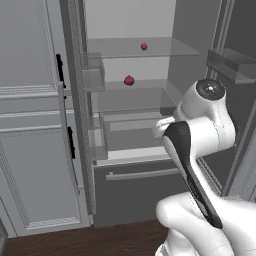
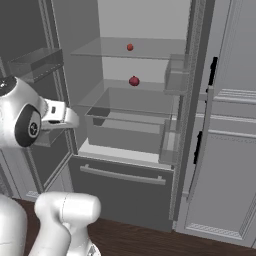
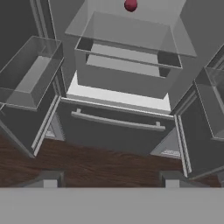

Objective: Take the strawberry from the fridge and place it on top of the pancake, located on the dining counter.

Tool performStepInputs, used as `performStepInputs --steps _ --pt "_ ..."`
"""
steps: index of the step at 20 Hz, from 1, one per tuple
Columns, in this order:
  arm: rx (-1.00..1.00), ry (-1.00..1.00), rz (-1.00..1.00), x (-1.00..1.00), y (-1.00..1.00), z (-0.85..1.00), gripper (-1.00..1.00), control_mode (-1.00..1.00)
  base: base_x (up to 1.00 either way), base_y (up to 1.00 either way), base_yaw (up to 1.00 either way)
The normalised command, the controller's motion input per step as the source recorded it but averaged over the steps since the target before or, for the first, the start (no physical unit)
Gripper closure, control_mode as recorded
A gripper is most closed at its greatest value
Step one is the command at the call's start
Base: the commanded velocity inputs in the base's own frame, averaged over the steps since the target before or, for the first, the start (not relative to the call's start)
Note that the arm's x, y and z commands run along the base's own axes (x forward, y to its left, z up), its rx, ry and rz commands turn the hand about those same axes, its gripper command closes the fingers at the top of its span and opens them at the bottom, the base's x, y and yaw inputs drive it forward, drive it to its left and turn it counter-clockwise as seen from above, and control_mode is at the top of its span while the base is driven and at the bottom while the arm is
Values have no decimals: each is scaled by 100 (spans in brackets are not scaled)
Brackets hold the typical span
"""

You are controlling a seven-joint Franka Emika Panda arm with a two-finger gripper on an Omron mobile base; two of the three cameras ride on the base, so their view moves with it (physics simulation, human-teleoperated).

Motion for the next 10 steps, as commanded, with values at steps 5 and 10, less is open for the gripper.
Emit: performStepInputs --steps 5,10 --pt "6 4 0 -4 -37 26 -100 -100 0 0 0" --pt "2 0 -8 -26 -31 2 -100 -100 0 0 0"
